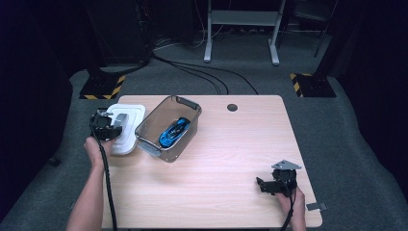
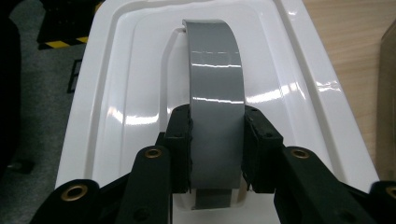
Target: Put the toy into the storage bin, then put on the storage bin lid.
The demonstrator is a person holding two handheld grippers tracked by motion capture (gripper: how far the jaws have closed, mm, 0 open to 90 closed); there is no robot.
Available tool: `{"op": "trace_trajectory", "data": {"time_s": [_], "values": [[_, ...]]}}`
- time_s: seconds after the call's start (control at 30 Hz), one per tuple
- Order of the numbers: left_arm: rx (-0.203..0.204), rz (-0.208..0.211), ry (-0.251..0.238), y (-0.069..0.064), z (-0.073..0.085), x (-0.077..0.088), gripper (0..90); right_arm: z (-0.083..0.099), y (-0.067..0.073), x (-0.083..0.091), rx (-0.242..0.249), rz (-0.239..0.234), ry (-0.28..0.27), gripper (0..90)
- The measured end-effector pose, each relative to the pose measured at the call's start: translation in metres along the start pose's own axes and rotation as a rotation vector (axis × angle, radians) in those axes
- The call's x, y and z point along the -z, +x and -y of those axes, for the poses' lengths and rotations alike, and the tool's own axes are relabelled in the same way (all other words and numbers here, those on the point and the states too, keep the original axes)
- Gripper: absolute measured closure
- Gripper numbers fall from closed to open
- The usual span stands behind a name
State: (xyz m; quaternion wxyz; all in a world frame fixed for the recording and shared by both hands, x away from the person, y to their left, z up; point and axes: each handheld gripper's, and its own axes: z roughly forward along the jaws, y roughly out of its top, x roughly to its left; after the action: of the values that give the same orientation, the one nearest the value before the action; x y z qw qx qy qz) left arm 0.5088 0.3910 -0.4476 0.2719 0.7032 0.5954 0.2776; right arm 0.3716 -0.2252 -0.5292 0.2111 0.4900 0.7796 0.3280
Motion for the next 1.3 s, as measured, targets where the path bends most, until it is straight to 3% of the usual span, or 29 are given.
{"op": "trace_trajectory", "data": {"time_s": [0.67,1.0,1.3], "values": [[-0.015,-0.050,-0.102,0.010,-0.043,0.055,66.9,0.000,0.000,0.000,-0.001,0.000,0.000,1.7],[-0.047,-0.020,-0.156,0.003,-0.062,0.078,66.9,0.000,0.000,0.000,0.003,0.001,0.000,1.7],[-0.092,0.013,-0.175,-0.014,-0.075,0.091,66.9,0.000,0.000,0.000,0.001,0.000,0.001,1.8]]}}
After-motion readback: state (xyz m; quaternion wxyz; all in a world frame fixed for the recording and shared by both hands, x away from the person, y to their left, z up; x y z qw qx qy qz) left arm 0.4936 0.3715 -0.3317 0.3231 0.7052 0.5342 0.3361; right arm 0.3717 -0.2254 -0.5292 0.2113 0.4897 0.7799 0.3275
